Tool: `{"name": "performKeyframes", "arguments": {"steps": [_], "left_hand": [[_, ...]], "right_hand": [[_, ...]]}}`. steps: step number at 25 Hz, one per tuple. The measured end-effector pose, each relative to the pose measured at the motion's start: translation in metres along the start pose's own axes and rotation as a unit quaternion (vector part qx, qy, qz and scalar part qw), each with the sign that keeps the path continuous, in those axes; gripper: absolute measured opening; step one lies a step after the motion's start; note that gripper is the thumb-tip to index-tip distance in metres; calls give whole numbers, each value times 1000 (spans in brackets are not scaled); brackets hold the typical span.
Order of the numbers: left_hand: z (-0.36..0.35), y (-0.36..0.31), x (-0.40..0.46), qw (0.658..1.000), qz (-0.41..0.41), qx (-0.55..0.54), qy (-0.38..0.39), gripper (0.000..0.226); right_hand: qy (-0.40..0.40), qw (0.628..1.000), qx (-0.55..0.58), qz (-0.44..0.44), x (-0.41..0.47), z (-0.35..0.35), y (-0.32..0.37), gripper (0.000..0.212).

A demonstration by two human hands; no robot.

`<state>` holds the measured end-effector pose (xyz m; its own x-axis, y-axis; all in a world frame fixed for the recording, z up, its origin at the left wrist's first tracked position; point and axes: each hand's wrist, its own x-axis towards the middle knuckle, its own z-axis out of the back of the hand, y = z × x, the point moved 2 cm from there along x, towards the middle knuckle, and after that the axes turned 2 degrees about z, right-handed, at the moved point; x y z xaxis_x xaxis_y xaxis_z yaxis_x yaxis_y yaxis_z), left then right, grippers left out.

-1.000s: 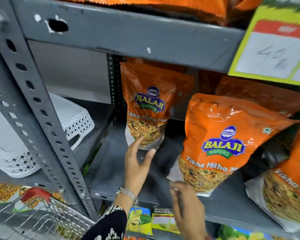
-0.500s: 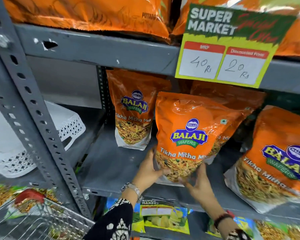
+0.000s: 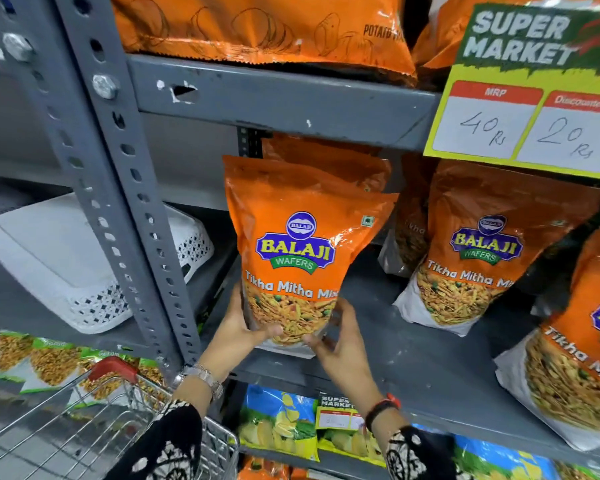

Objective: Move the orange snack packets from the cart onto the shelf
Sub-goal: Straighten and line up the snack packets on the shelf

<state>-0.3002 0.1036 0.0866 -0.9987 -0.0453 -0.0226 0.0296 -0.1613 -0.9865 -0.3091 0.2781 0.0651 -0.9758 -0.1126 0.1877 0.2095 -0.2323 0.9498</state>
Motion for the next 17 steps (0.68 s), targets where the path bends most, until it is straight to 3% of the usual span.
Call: {"name": "performKeyframes", "arguments": {"steps": [6,8,10,12,15,17], "left_hand": [[0,2,-2,999,-15,-14,-36,104],[-3,3,-12,991,-24,-11,-131,110],[-16,-10,-29,968,-75,4,-241,109],[-36,-29,-41,938,-181,44,-293,96],[-95,-56,-43,907,-311,123,-256,64],[-140,-67,-30,928,-318,127,-146,54]], "right_hand": [[6,1000,8,3,-3,-7,2,71],[-10,1000,-1,-2,-7,7,1,70],[-86,996,2,5,-14,38,0,60],[-188,982,0,9,-20,75,-2,53],[-311,949,-50,6,-23,131,-6,82],[-342,937,-69,-11,-14,156,-9,102]]}}
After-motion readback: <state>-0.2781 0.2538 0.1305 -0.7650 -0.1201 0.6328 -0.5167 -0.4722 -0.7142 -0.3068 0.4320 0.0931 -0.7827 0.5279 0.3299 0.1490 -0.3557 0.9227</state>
